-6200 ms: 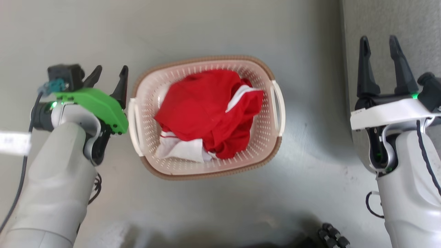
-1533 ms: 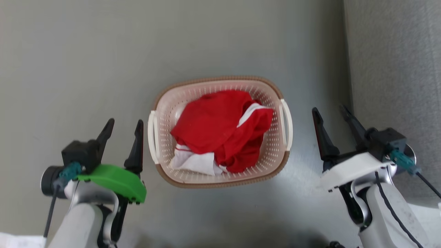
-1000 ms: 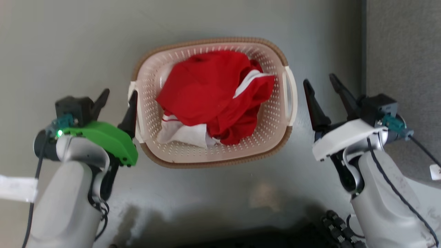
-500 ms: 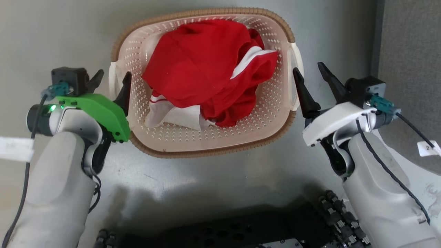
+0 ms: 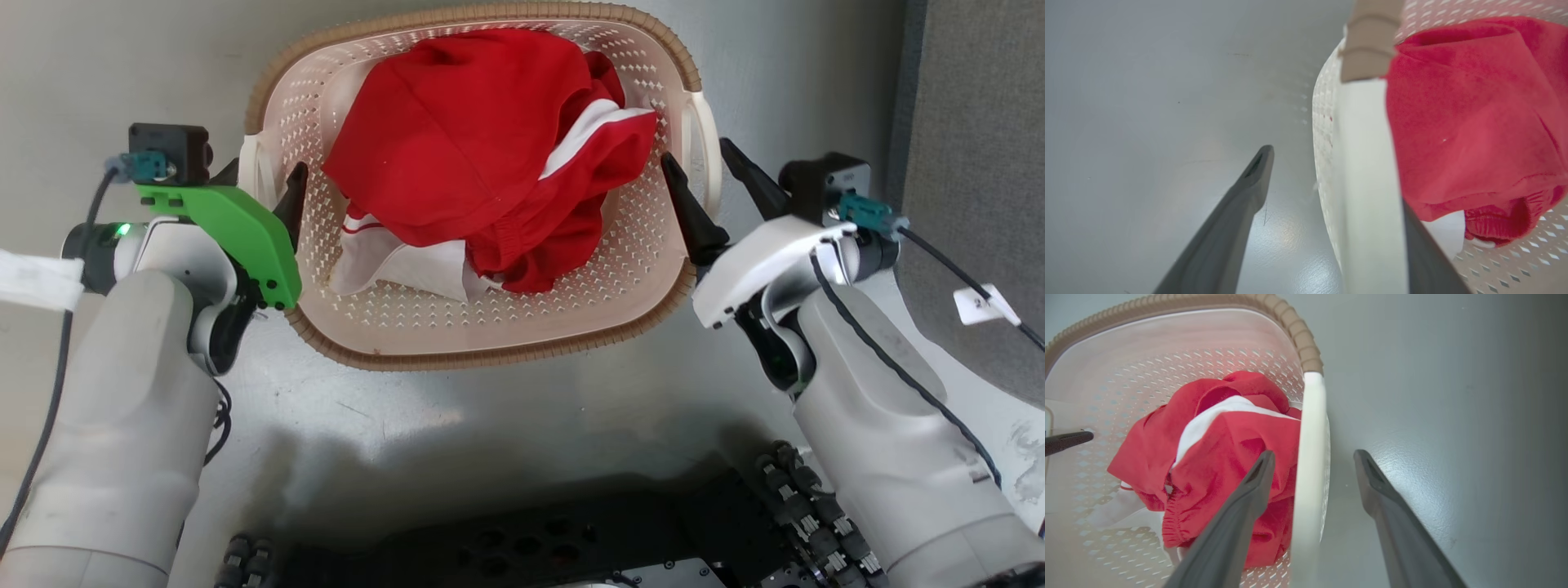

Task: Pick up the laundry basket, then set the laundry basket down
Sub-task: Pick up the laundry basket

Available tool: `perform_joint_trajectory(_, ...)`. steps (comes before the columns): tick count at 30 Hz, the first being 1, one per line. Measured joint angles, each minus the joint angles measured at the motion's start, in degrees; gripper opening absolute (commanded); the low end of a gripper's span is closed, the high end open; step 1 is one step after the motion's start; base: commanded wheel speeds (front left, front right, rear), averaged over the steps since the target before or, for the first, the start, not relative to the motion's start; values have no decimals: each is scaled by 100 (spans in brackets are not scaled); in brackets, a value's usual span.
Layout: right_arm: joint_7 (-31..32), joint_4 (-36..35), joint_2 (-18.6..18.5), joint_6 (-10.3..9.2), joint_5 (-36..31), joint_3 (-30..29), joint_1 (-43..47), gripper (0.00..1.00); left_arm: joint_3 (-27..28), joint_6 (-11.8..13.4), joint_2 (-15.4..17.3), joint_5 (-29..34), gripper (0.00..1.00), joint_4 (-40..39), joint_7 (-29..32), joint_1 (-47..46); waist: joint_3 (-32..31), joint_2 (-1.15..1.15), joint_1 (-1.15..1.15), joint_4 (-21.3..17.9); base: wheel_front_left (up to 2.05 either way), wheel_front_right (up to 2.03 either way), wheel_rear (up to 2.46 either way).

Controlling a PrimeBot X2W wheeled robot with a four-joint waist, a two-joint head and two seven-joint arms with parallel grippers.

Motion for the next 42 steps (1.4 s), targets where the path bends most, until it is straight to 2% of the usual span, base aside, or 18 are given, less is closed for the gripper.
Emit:
perform_joint_trajectory(1,7,45,-2,8,10,44,-55,100,1,-41,-1,-60,100,49,13,-34,5,0,0,0,0,0,0)
perform_joint_trajectory(2,7,90,-2,11,54,79,-109,0,1,-53,-7,-124,44,112,31,-58,11,0,0,1,0,0,0)
perform_joint_trajectory(3,7,129,-2,26,90,107,-149,0,-2,-69,-10,-143,0,170,57,-81,16,0,0,1,0,0,0)
perform_joint_trajectory(8,60,304,49,-3,203,203,-258,0,-27,-132,-149,-193,0,266,62,-209,28,0,-1,0,0,0,0)
perform_joint_trajectory(17,-20,597,2,-1,341,320,-466,0,-54,-190,-212,-244,0,604,-37,-435,21,0,-1,11,0,0,0)
perform_joint_trajectory(25,-41,1031,30,32,510,508,-660,0,-103,-190,-375,-303,0,1190,-51,-627,-183,0,-1,20,0,0,0)
perform_joint_trajectory(42,760,1962,62,180,1062,760,-805,0,-323,-191,-634,-708,0,1935,424,-625,-1116,0,-1,12,0,0,0)
